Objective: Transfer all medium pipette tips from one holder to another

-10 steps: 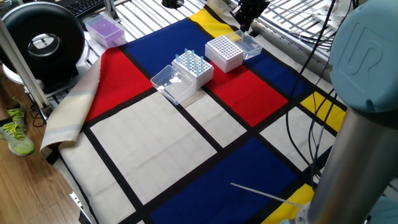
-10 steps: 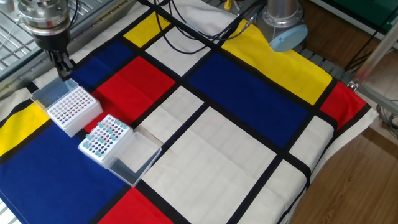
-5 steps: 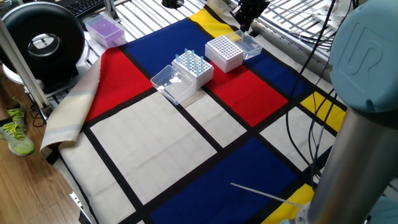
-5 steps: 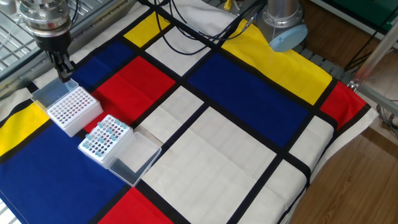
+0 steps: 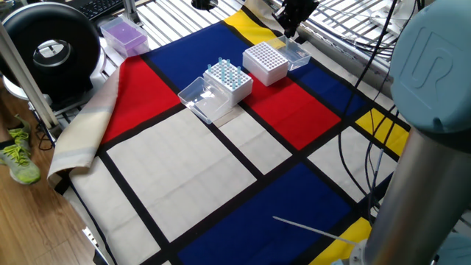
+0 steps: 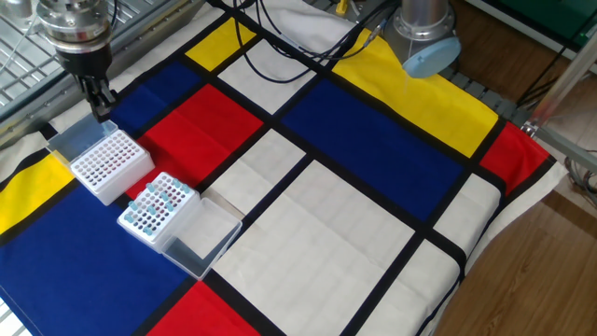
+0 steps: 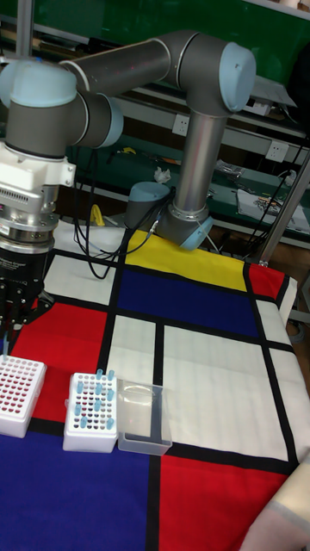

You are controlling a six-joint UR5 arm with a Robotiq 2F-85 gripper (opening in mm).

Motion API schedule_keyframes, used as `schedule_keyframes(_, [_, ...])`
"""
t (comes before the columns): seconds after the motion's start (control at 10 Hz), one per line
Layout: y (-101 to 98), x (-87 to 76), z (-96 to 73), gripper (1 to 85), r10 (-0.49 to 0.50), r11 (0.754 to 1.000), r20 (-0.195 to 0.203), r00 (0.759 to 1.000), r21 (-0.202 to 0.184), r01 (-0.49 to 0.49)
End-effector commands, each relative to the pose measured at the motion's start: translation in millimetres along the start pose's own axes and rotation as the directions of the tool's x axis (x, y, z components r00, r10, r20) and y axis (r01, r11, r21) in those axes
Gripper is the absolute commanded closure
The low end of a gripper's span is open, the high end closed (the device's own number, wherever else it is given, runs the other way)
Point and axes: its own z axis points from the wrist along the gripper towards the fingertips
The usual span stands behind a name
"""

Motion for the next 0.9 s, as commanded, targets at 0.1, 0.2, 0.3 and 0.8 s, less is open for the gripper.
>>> schedule_keyframes(0.1, [1.5, 4.0, 0.0, 84.0, 0.006, 1.000, 0.010, 1.000, -0.021, -0.005])
schedule_keyframes(0.2, [1.3, 4.7, 0.7, 84.0, 0.001, 1.000, 0.012, 1.000, -0.026, 0.000])
schedule_keyframes(0.3, [0.5, 5.3, 1.3, 84.0, -0.004, 1.000, 0.014, 1.000, -0.027, 0.004])
schedule_keyframes(0.8, [-2.7, 8.0, 4.3, 84.0, -0.018, 0.999, 0.022, 1.000, -0.044, 0.019])
